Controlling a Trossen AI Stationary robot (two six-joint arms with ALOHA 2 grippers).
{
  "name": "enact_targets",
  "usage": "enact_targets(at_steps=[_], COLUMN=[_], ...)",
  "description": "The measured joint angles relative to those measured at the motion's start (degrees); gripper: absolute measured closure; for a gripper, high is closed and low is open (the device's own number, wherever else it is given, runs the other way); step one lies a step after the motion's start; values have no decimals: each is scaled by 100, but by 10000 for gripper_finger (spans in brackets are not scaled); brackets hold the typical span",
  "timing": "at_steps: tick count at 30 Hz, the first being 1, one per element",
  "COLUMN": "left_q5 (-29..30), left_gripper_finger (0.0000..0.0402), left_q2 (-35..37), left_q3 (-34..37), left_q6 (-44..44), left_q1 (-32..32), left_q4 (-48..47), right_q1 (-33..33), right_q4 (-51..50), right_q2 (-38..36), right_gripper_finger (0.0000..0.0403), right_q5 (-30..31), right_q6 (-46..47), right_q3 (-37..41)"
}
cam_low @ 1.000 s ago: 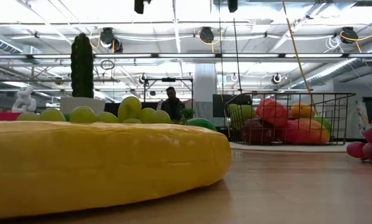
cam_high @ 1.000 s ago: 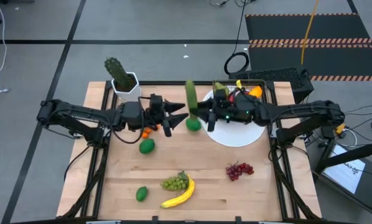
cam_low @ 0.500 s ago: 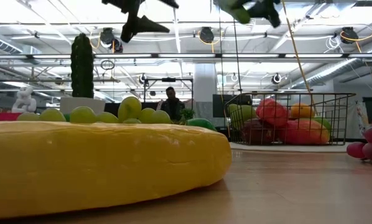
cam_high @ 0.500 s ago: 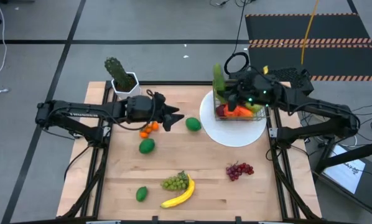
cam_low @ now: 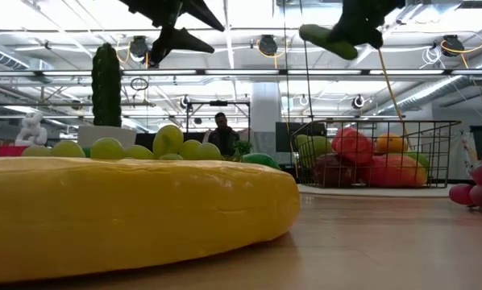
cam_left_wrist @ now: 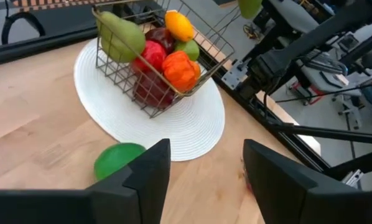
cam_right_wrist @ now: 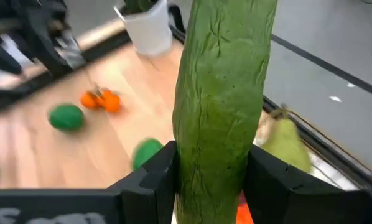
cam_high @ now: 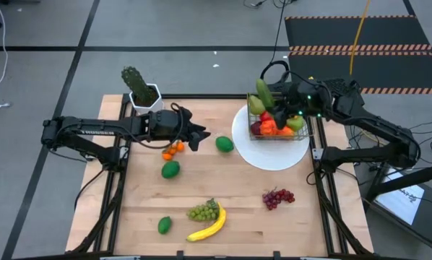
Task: Build produce basket
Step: Put the green cucumber into the gold wire basket
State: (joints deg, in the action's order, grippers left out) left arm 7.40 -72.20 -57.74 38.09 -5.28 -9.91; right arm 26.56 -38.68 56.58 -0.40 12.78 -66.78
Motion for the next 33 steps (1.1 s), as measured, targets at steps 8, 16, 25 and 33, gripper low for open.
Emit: enact_targets(at_steps=[8,16,25,33], left_q5=[15,45,155,175], left_gripper_finger=[227,248,254,254], left_q2=[0,0,0,0], left_q3=[0,0,2,2], left_q6=[244,323,348,446], left_q1=[0,0,0,0], left_q4=[-91,-98,-98,-101], right_q1=[204,198,198,198], right_q4=[-418,-448,-444,-443], right_q2=[-2,-2,-2,-2], right_gripper_finger=[262,262,261,261], right_q5=[35,413,817,830], right_q6=[-1257,-3052,-4328,-5035], right_q3=[0,2,1,2])
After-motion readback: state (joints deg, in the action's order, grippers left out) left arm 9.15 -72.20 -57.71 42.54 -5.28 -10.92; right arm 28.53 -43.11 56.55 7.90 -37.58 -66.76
